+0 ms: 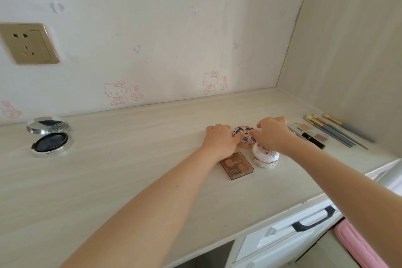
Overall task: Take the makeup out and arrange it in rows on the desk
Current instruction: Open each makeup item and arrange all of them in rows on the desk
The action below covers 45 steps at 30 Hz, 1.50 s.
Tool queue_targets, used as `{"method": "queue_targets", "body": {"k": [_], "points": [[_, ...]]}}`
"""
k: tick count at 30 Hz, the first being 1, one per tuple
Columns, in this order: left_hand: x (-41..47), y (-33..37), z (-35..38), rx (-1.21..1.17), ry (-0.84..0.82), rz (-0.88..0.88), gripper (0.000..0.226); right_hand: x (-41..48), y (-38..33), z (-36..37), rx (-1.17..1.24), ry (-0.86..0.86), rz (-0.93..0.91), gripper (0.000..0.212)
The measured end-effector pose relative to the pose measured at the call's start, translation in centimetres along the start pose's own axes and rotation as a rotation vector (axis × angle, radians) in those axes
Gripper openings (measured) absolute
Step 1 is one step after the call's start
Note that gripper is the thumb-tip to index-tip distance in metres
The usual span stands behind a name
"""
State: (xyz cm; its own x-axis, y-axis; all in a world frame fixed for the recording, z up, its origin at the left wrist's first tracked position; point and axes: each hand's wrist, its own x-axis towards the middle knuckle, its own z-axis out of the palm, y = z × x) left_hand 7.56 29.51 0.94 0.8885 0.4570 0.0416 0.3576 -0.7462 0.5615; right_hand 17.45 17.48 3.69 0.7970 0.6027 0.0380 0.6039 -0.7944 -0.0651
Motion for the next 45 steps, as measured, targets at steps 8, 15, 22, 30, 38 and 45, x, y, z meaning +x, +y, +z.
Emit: {"method": "queue_targets", "body": {"k": [8,15,22,30,38,45], "points": [[0.2,0.3,0.6,-0.033,0.0,-0.038,0.049,-1.0,-1.0,-0.5,0.144,-0.03,0.061,0.041],[-0.5,-0.1,0.5,-0.394,0.084,-0.115,0.055,-1.4,-0.3,-0.8,0.498,0.07,0.069,0.03],[-1.1,-0.5,-0.2,-0.674,0.13,-0.164,0.04,-1.3,-0.6,-0.2,0.616,0.083,0.063,0.016],[-2.2,-0.2,-1.8,-0.78,0.264,-0.091,0.027,-2.6,-1.9,-1.8,0.677,0.181,-0.042,0.02],[-5.5,-1.7,-6.3,-0.841,0.269,0.008,0.027,-4.7,-5.0,-3.6,0.882,0.207,-0.092,0.015],[-11.4,-5.3,-9.3,-0.937,0.271,-0.037,0.026,-7.2,-9.7,-3.0,0.974,0.123,-0.194,0.012]]}}
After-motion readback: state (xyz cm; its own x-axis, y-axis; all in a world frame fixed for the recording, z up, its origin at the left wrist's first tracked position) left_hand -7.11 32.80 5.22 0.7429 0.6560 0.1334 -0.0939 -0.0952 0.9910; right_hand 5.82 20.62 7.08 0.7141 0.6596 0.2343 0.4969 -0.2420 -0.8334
